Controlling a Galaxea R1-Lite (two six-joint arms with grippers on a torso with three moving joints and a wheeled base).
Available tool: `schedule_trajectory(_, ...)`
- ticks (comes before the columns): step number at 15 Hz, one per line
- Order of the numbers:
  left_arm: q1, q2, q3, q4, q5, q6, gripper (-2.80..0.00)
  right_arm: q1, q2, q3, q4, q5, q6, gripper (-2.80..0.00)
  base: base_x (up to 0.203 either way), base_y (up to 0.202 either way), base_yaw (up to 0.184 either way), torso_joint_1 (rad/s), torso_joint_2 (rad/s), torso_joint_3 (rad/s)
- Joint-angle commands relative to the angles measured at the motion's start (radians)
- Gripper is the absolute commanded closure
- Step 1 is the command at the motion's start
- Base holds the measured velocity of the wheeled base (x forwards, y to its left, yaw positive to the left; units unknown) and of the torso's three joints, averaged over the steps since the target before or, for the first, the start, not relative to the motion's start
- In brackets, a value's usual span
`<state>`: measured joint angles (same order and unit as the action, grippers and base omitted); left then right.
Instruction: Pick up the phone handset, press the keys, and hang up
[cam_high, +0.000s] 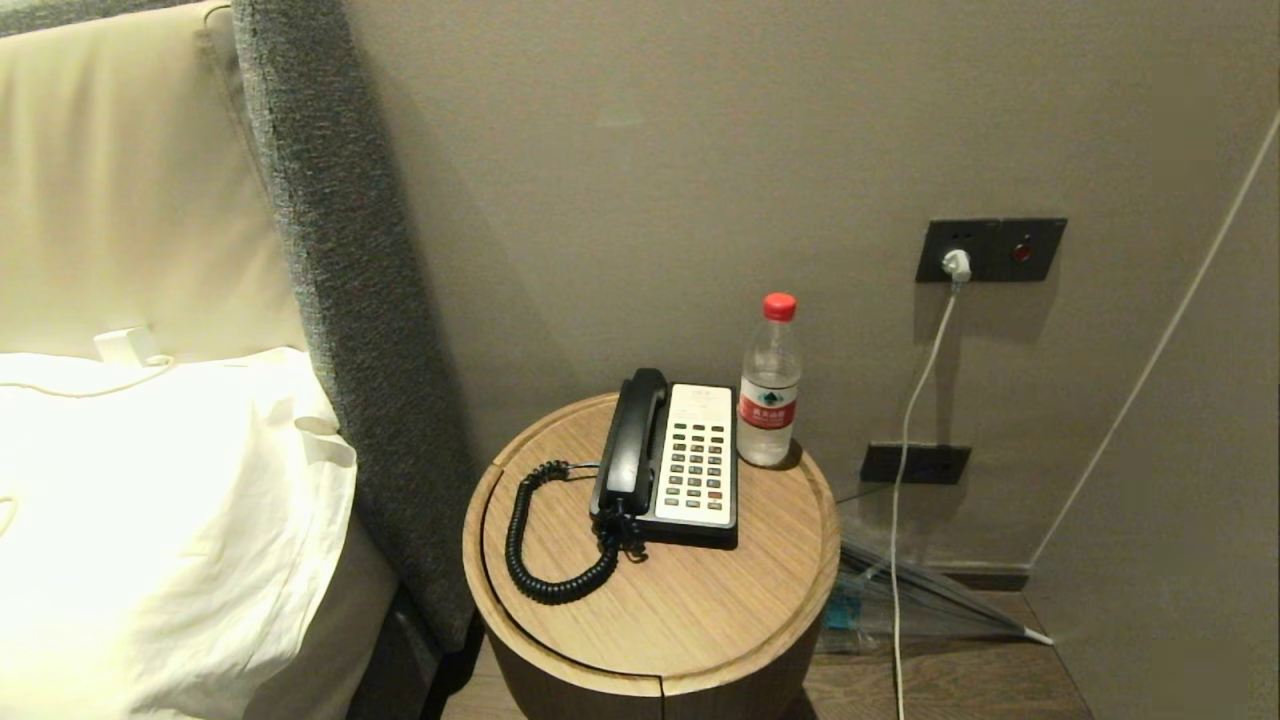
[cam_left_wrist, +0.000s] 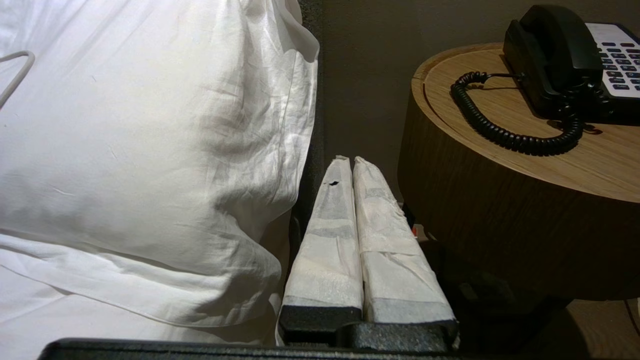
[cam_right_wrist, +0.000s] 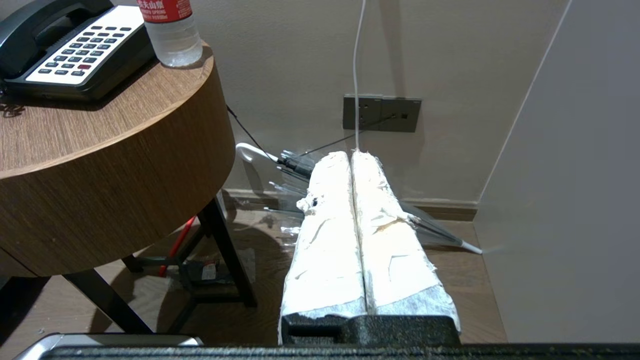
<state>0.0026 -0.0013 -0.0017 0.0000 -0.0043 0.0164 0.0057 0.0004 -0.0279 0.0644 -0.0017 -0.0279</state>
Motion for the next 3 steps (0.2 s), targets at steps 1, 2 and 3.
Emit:
schedule_trajectory(1,0.0,0.0,0.0,0.0,0.0,0.0,0.0,0.0,-0.008,-0.001,0.0,0.002,0.0,0.0,0.0,0.0,0.0,0.0,0.0,0.0)
schedule_trajectory(2,0.0,0.0,0.0,0.0,0.0,0.0,0.0,0.0,-0.008,-0.001,0.0,0.003,-0.004,0.0,0.0,0.0,0.0,0.0,0.0,0.0)
schedule_trajectory(3,0.0,0.0,0.0,0.0,0.0,0.0,0.0,0.0,-0.008,-0.001,0.0,0.003,-0.003,0.0,0.0,0.0,0.0,0.0,0.0,0.0)
